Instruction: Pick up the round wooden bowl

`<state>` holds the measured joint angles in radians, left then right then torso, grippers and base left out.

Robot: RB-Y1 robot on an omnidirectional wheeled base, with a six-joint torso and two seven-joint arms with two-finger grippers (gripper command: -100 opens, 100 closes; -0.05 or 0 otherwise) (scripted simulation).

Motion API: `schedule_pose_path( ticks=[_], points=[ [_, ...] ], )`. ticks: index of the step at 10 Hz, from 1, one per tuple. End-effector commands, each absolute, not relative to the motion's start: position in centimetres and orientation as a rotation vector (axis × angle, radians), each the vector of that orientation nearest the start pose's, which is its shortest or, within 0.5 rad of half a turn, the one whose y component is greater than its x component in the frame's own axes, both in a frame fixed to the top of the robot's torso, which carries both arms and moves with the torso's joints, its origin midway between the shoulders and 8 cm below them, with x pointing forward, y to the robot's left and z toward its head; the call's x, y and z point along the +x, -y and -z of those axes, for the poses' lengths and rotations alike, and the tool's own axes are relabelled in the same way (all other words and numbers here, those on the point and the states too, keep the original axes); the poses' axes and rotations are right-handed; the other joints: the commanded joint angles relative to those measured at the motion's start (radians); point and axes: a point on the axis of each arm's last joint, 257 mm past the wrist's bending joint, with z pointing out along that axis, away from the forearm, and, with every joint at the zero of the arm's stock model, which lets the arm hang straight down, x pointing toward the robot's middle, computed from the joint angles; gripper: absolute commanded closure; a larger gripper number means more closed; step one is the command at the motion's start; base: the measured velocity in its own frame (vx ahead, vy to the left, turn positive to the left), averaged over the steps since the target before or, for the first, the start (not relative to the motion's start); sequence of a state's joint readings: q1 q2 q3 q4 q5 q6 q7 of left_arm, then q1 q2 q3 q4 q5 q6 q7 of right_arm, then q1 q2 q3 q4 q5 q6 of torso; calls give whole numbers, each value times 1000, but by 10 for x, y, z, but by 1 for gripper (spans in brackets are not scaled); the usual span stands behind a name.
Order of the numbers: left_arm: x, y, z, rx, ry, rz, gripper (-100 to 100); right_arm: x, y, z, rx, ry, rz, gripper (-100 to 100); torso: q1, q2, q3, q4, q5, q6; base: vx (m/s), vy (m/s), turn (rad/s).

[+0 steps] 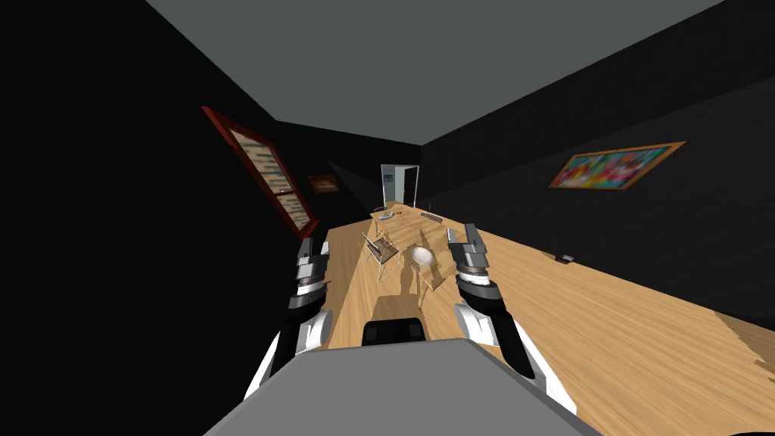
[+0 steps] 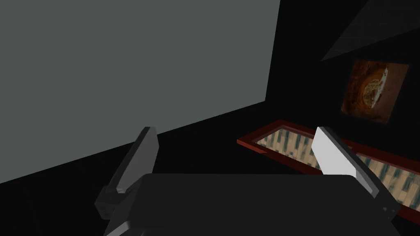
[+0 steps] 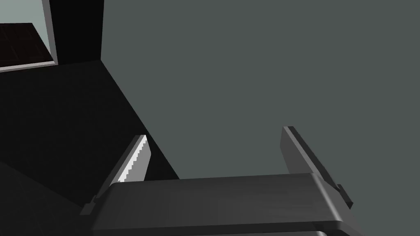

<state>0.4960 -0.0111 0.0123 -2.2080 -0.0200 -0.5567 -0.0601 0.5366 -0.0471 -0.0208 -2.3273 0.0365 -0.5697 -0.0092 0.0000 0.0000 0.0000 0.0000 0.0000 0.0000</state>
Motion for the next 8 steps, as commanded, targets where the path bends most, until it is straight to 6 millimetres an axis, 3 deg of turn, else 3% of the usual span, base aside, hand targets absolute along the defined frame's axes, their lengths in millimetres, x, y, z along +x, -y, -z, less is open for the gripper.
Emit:
schedule_pose_path(
  ticks=[1,8],
  points=[
    [348,-283,-5,-638,-636,1221,0,324,269,-41,513,-656,-1278,-100,0,0,0,0,0,0,-4,-2,93],
    [348,-283,-5,-638,-636,1221,0,347,254,-3,435,-874,-1240,-100,-3,1,0,0,-1,0,-12,-24,156]
  ],
)
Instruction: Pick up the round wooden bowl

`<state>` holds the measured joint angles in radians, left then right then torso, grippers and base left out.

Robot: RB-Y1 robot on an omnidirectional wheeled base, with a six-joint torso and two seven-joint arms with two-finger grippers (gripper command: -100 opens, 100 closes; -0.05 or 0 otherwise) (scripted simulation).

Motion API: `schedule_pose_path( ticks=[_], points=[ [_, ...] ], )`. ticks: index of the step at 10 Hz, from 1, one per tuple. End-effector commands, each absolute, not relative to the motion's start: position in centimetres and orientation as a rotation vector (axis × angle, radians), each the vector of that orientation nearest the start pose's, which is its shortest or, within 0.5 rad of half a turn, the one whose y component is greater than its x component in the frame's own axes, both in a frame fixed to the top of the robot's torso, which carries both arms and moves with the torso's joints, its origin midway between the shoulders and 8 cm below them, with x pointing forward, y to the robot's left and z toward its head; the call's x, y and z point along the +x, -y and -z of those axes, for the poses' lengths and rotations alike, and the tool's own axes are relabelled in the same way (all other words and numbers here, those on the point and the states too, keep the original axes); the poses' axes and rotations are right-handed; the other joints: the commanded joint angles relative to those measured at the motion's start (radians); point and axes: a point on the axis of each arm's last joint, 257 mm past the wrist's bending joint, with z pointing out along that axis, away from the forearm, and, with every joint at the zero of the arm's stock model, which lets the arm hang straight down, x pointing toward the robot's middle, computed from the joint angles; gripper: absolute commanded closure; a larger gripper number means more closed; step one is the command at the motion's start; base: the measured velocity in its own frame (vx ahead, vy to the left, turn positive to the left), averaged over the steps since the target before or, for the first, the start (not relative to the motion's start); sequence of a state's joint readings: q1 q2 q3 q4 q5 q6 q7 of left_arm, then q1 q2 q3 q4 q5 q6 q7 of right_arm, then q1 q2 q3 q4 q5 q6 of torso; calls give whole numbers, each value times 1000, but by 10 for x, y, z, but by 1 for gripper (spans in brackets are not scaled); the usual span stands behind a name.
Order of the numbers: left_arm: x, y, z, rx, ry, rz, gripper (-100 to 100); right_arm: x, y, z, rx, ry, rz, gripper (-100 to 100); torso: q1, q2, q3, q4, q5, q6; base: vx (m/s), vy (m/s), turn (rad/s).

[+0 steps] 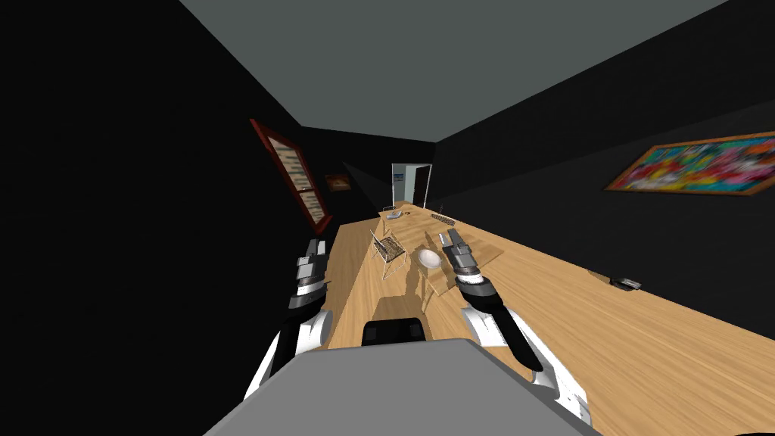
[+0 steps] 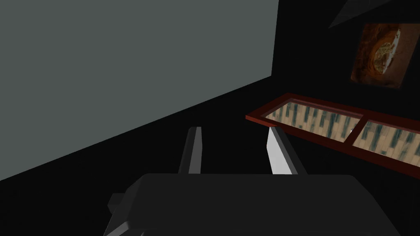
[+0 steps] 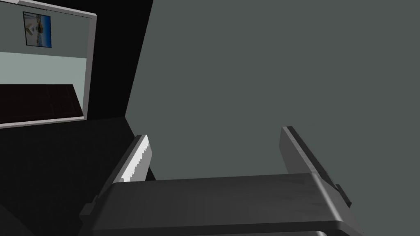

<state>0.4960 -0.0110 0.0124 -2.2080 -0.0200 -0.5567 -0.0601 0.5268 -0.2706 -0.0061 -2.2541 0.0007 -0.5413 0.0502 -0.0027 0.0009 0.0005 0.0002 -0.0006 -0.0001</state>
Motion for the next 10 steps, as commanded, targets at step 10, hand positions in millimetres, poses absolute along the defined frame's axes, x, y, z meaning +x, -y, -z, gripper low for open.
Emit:
schedule_pose_path(
  ticks=[10],
  points=[
    [348,-283,-5,-638,-636,1221,0,372,246,62,306,-1188,-1129,-100,2,-1,-1,0,0,1,-7,-15,129]
  ],
)
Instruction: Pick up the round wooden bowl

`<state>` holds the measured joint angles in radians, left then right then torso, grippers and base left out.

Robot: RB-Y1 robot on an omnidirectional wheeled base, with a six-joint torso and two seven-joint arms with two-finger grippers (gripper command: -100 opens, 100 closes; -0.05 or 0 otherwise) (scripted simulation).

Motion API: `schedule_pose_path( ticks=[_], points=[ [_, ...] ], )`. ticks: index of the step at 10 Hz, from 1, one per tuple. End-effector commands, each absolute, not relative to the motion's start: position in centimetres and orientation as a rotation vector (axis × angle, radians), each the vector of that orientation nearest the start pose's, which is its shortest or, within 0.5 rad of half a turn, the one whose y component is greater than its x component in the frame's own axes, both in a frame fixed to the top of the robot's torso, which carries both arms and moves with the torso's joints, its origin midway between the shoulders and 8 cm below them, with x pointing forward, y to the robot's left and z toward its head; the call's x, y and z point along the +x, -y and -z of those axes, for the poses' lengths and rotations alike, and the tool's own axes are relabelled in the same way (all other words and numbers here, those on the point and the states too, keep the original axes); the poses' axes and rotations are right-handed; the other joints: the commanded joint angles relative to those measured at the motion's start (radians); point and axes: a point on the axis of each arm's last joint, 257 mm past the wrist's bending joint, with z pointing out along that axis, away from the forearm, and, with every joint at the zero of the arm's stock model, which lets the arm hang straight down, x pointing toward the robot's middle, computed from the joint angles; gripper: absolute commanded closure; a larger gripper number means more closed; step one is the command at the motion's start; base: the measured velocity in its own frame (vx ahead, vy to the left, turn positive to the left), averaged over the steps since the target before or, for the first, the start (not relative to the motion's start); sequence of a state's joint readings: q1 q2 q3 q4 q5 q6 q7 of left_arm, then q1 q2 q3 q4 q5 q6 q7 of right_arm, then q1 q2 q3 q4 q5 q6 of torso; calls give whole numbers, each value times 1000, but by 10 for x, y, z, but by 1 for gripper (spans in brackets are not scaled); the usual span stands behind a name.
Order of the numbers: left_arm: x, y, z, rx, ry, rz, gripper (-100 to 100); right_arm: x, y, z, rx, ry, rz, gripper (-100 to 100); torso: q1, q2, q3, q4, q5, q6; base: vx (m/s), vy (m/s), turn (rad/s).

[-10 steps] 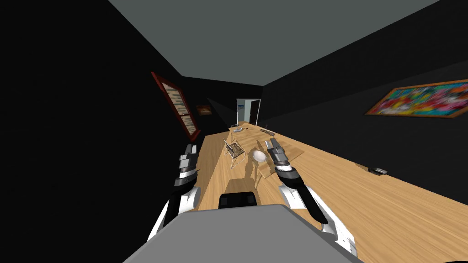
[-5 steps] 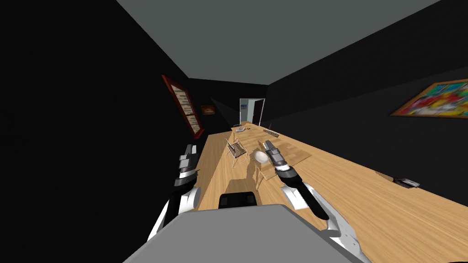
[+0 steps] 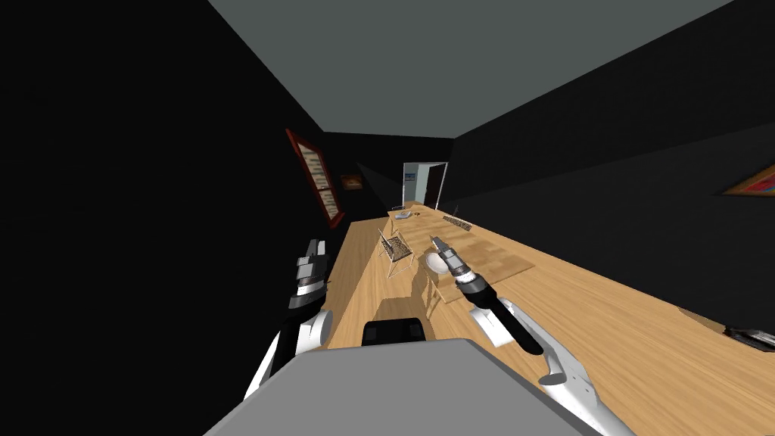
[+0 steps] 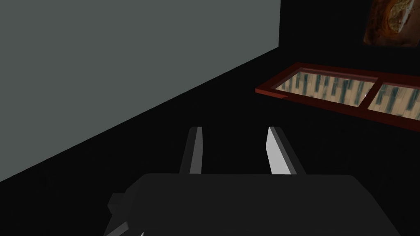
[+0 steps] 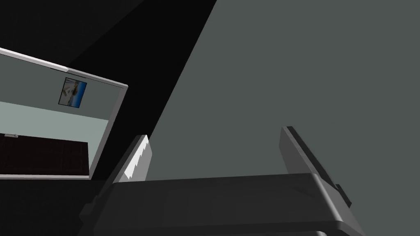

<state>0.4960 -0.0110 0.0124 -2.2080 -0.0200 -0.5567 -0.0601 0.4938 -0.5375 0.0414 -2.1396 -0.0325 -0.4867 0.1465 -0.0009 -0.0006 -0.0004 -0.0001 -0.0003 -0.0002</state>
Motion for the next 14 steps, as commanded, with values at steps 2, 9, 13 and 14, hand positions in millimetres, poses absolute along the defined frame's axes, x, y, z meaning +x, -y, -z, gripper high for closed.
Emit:
schedule_pose_path(
  ticks=[2,9,13,14],
  points=[
    [348,-283,-5,-638,-637,1221,0,375,246,77,281,-1249,-1098,-100,0,0,0,0,0,1,2,-6,99],
    [348,-283,-5,-638,-636,1221,0,384,255,130,177,-1459,-974,-100,1,-1,-1,0,0,0,11,1,98],
    [348,-283,-5,-638,-637,1221,0,385,269,171,107,-1602,-868,-100,2,-3,-2,-1,0,0,30,14,84],
    [348,-283,-4,-638,-637,1221,0,385,277,192,83,-1665,-815,-100,2,-2,-1,-1,0,1,37,28,84]
  ],
)
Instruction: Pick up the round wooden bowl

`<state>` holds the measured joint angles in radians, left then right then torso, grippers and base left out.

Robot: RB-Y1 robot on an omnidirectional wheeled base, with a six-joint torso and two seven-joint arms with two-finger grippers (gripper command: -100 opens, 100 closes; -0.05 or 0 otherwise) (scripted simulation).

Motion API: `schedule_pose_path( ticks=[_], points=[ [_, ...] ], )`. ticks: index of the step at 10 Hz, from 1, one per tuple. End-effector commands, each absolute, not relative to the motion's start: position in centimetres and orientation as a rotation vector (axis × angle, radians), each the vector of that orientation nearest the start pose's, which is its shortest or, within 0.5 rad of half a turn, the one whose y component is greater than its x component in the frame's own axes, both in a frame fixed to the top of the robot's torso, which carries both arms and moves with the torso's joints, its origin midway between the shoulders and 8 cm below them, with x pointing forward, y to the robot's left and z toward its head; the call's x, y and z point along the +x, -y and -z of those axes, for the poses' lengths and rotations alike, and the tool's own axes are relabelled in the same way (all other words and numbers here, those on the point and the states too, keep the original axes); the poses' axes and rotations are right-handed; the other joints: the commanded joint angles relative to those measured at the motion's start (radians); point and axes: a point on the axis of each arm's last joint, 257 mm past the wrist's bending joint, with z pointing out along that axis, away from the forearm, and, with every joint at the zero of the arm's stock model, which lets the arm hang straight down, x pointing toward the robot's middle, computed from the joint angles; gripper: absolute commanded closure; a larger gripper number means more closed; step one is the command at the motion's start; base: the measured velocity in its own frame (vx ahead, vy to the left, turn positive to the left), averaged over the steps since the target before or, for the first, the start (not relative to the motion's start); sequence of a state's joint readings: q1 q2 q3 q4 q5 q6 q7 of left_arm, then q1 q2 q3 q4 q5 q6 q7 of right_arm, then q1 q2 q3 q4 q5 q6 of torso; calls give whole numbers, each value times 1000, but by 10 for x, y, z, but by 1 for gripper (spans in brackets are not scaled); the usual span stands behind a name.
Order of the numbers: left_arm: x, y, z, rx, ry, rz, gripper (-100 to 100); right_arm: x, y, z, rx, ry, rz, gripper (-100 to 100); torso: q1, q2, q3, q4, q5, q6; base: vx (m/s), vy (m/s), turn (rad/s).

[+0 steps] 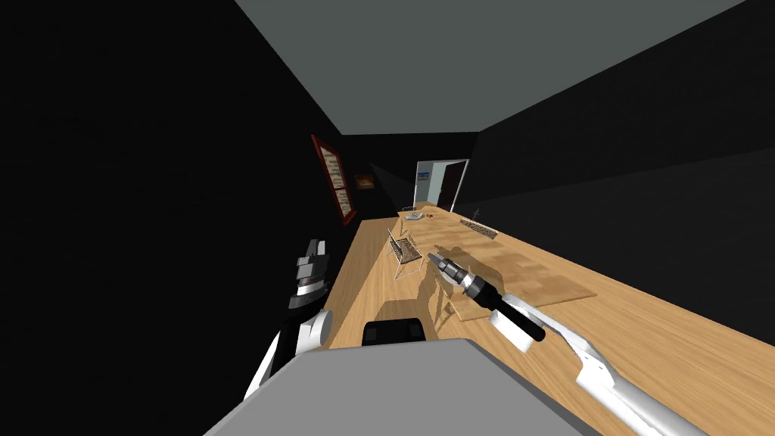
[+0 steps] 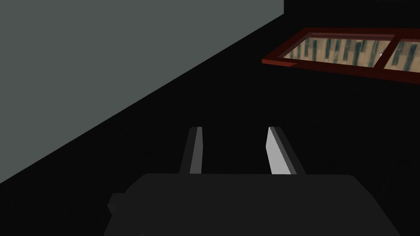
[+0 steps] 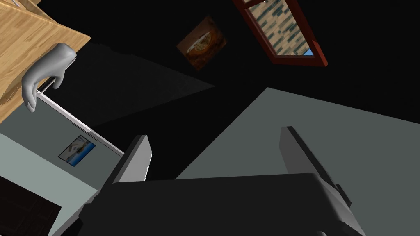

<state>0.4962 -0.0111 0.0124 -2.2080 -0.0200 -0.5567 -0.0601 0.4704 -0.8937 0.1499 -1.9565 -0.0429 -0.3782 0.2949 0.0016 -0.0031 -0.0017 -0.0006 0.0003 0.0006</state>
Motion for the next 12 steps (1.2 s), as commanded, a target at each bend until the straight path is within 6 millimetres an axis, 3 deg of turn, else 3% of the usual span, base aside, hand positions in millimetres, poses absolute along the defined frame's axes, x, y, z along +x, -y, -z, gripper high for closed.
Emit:
schedule_pose_path(
  ticks=[1,2,3,5,6,7,8,9,10,12],
  points=[
    [348,-283,-5,-638,-637,1221,0,385,279,193,69,-1674,-809,-100,0,0,0,0,0,0,35,22,52],
    [348,-283,-5,-638,-637,1221,0,383,289,215,41,-1740,-750,-100,0,0,0,0,0,0,47,22,77],
    [348,-283,-4,-638,-637,1221,0,382,290,214,29,-1746,-744,-100,0,-1,-1,0,0,0,44,18,52],
    [348,-283,-4,-638,-637,1221,0,374,316,259,-37,-1880,-615,-100,0,-1,-1,0,0,0,70,47,85],
    [348,-283,-4,-638,-637,1221,0,374,319,258,-55,-1889,-605,-100,2,-3,-2,-1,0,0,65,46,36],
    [348,-283,-4,-638,-637,1221,0,367,335,280,-91,-1954,-535,-100,2,-2,-1,-1,0,0,68,41,55],
    [348,-283,-4,-638,-637,1221,0,367,337,279,-99,-1958,-530,-100,1,-2,-1,-1,0,0,60,27,25],
    [348,-283,-4,-638,-637,1221,0,359,355,299,-144,-2024,-454,-100,1,-2,-1,0,0,0,67,30,43],
    [348,-283,-4,-638,-637,1221,0,359,355,299,-144,-2024,-454,-100,1,-2,-1,0,0,0,53,29,19],
    [348,-283,-4,-638,-637,1221,0,339,394,336,-228,-2145,-305,-100,1,-2,-1,0,0,0,99,49,45]
  ],
)
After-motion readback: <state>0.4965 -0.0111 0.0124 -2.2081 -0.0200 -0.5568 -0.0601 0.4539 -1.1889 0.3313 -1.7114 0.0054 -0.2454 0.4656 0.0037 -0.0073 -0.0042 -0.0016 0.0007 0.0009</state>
